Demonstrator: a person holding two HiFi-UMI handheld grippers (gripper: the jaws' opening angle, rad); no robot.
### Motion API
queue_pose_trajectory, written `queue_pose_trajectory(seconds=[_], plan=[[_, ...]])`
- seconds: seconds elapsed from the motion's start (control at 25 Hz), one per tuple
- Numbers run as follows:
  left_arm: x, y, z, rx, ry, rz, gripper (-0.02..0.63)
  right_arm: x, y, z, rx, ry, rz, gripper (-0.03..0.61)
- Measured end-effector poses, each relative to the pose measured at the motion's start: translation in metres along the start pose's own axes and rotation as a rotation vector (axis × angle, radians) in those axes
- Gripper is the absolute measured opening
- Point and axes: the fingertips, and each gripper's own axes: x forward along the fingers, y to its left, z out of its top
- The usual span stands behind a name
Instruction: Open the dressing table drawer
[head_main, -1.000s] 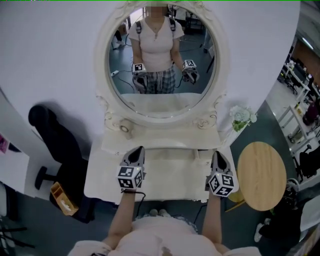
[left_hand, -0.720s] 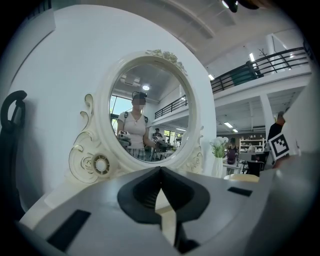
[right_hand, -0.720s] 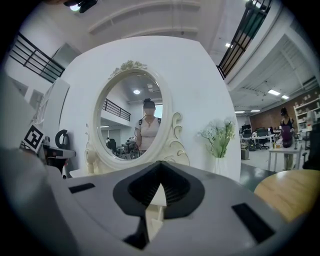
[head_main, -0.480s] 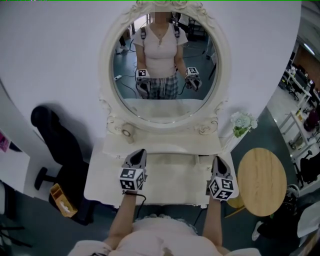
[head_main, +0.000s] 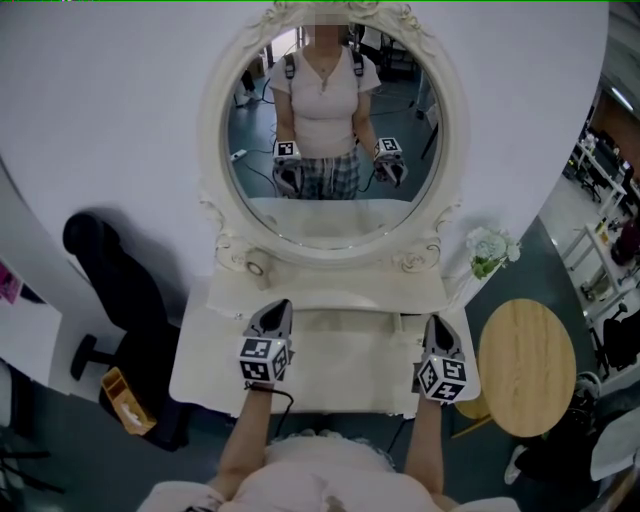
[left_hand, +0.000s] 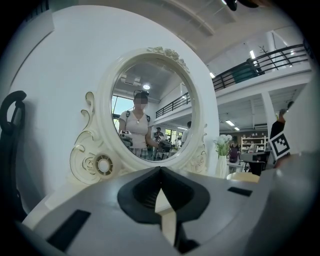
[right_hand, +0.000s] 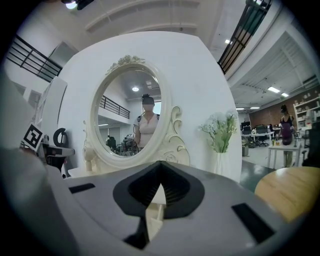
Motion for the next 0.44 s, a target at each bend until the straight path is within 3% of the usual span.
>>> queue_pose_trajectory(seconds=[0.44], plan=[[0.0055, 0.0094, -0.0027, -0.001, 0.004, 0.004, 0.026, 0.0066, 0.0015, -0.0035, -0.015, 0.01, -0.01, 0.014]])
